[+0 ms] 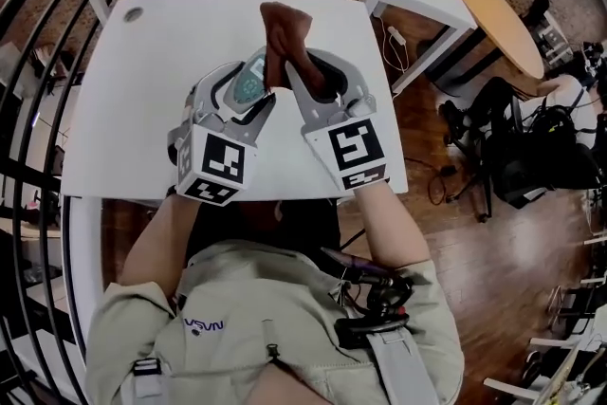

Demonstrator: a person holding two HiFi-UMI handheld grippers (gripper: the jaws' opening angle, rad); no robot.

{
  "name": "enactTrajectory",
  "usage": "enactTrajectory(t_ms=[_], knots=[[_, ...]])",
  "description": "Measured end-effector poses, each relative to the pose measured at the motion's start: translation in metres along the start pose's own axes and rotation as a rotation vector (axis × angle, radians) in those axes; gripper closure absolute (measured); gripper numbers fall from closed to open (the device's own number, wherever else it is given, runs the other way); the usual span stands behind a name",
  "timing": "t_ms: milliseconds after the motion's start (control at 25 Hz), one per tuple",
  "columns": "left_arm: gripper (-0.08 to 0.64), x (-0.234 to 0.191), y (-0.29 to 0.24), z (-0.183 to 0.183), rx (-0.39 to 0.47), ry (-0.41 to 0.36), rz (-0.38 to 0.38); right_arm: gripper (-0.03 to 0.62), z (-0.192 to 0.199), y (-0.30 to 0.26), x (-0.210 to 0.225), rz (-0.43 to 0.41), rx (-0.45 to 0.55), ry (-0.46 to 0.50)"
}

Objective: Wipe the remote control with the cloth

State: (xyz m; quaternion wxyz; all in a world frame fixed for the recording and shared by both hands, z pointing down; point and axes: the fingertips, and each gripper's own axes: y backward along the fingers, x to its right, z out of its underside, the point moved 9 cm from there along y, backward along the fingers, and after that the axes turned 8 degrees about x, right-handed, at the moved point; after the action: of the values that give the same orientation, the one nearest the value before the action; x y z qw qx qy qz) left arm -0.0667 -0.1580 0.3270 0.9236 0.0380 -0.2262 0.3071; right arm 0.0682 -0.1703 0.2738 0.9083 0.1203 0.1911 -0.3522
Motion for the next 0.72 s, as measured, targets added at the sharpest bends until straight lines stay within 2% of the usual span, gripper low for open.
enactTrajectory(t_ms=[80, 240, 320, 360, 440, 520, 560, 640, 720], knots=[[0.270, 0.000, -0.001, -0.006, 0.018, -0.049, 0.000, 0.522, -0.004, -0.002, -0.017, -0.079, -0.021, 0.054], [0.270, -0.001, -0.003, -0.010, 0.026, -0.155, -0.008, 0.526, -0.023, -0.001, -0.050, -0.333, -0.054, 0.168], [0.270, -0.001, -0.003, -0.009, 0.031, -0.158, -0.008, 0.525, -0.030, 0.003, -0.051, -0.382, -0.030, 0.193], [0.270, 0.000, -0.003, -0.010, 0.034, -0.159, -0.009, 0.526, -0.034, 0.005, -0.045, -0.345, 0.003, 0.198], [0.270, 0.002, -0.002, -0.013, 0.046, -0.187, -0.012, 0.526, -0.042, 0.008, -0.023, -0.163, 0.088, 0.177], [0.270, 0.008, 0.001, -0.019, 0.071, -0.261, -0.017, 0.525, -0.047, 0.006, 0.002, 0.026, 0.126, 0.124], [0.270, 0.012, 0.002, -0.022, 0.081, -0.298, -0.020, 0.526, -0.046, 0.004, 0.008, 0.068, 0.115, 0.103], [0.270, 0.015, 0.003, -0.025, 0.091, -0.338, -0.027, 0.525, -0.039, 0.000, 0.001, 0.043, 0.067, 0.087], [0.270, 0.011, 0.004, -0.023, 0.086, -0.334, -0.038, 0.526, -0.034, -0.002, -0.023, -0.090, 0.026, 0.107]])
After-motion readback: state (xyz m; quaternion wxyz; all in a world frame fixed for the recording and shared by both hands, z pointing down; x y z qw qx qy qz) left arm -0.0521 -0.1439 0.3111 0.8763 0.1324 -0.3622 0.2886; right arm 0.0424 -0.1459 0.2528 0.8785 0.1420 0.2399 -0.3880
